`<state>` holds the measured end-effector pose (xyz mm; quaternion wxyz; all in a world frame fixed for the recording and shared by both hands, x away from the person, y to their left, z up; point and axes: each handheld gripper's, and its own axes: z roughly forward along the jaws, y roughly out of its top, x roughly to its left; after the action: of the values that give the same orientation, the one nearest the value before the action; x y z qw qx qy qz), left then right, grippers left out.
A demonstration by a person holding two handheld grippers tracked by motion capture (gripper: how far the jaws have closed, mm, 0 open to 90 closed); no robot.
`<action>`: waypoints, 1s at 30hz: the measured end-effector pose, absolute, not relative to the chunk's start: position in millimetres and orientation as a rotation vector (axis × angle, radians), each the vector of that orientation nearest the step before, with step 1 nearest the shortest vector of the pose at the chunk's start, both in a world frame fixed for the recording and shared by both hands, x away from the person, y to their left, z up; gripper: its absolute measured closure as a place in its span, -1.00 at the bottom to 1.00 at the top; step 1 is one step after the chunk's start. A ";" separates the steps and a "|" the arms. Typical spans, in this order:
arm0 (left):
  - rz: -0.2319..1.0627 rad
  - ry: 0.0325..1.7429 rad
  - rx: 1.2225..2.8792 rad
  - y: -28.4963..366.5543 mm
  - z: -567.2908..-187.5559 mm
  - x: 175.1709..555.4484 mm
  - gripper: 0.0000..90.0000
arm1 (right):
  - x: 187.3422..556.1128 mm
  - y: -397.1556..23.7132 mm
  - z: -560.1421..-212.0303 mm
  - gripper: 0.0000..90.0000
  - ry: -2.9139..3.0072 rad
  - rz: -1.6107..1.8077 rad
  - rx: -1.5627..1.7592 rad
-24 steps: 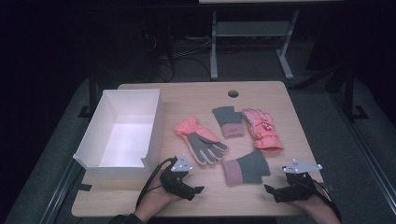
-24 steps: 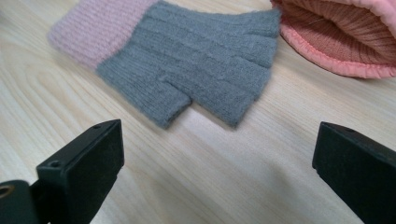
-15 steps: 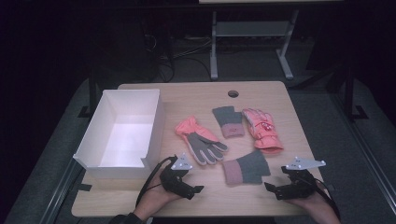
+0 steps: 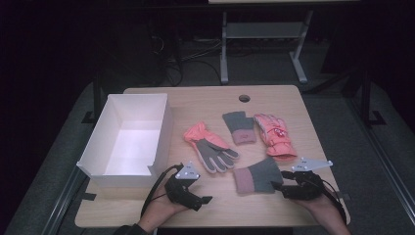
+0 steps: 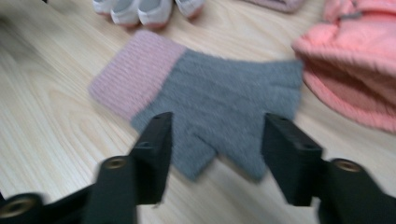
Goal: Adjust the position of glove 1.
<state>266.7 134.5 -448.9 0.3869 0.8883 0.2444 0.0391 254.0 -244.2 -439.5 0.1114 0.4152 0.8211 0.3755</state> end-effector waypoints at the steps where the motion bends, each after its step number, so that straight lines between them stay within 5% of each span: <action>1: 0.103 0.625 2.267 135.0 -448.7 267.2 -0.72 | 255.0 -242.4 -438.4 0.11 2.416 1.108 1.222; 12: 0.107 0.659 2.266 133.6 -441.7 265.5 -0.73 | 277.2 -216.7 -428.0 1.00 2.437 1.228 1.150; 30: 0.092 0.621 2.272 133.8 -447.8 270.6 -0.72 | 306.5 -162.3 -436.4 1.00 2.522 1.227 1.055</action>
<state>270.6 133.8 -447.8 0.3823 0.8906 0.2436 0.0362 306.5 -162.3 -436.4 0.0724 0.3510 0.8395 0.4083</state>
